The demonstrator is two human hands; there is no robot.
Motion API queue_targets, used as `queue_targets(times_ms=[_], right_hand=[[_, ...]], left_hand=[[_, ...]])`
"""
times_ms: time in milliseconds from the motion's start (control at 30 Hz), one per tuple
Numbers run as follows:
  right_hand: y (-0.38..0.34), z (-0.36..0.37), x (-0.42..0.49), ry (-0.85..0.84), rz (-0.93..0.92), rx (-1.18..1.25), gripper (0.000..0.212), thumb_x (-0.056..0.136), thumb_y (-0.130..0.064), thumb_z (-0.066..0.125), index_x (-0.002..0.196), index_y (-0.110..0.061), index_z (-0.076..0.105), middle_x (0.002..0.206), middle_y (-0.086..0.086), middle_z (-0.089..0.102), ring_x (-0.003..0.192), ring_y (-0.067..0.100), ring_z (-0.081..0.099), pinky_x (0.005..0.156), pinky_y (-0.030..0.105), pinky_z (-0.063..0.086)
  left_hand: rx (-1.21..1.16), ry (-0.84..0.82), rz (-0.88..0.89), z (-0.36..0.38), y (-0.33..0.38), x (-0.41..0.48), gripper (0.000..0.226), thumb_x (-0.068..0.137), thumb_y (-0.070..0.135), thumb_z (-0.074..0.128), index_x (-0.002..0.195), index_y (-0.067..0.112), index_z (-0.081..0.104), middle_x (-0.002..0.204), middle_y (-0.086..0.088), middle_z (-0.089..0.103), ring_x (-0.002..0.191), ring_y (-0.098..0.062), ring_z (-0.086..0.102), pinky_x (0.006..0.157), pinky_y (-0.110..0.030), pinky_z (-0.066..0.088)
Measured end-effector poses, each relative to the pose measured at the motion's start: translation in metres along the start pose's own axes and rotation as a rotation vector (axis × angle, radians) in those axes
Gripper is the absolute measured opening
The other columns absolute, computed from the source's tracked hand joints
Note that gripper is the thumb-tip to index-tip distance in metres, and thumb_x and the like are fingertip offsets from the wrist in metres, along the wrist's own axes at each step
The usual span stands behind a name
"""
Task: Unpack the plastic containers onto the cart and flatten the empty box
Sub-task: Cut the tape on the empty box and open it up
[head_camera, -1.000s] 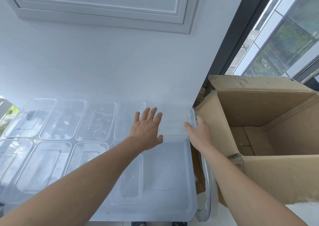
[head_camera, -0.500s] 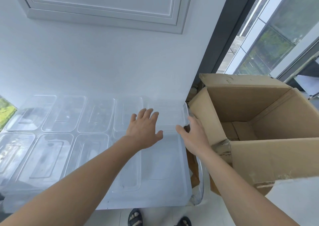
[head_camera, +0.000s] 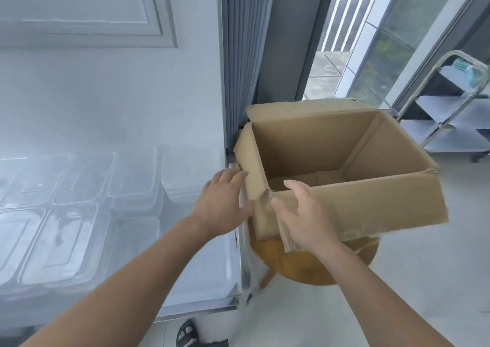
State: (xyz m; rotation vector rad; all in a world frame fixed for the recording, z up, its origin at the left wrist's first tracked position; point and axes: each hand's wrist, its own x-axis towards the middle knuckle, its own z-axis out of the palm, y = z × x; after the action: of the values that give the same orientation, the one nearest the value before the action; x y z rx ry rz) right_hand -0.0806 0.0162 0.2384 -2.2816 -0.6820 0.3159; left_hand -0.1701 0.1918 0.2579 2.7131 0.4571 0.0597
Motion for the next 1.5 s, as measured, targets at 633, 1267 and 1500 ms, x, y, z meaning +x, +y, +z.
queue_targets(times_ms=[633,1267,1500], right_hand=[[0.157,-0.136,0.006,0.075,0.089,-0.093,0.056,0.099,-0.041,0.053,0.148,-0.016,0.041,0.152,-0.005,0.040,0.140,0.013,0.036,0.114,0.031,0.032],[0.219,-0.156,0.129,-0.337,-0.117,-0.566,0.082,0.072,-0.080,0.039,0.136,-0.032,0.054,0.139,-0.014,0.053,0.143,0.012,0.032,0.119,0.038,0.014],[0.229,-0.166,0.153,-0.388,-0.270,-0.627,0.042,0.085,-0.067,0.053,0.110,-0.033,0.061,0.099,-0.015,0.063,0.096,0.008,0.056,0.097,0.033,0.036]], left_hand=[[0.250,-0.206,0.112,0.094,0.154,0.090,0.079,0.091,0.047,0.056,0.155,0.017,0.020,0.159,0.001,0.028,0.148,-0.022,0.019,0.117,-0.043,0.027],[0.162,-0.479,0.130,0.120,0.146,0.169,0.030,0.093,0.038,0.058,0.114,0.017,0.051,0.106,-0.003,0.065,0.096,-0.029,0.060,0.071,-0.034,0.041],[0.227,-0.446,0.050,0.115,0.162,0.178,0.026,0.093,0.035,0.058,0.112,0.019,0.053,0.106,0.000,0.065,0.097,-0.026,0.060,0.070,-0.033,0.038]])
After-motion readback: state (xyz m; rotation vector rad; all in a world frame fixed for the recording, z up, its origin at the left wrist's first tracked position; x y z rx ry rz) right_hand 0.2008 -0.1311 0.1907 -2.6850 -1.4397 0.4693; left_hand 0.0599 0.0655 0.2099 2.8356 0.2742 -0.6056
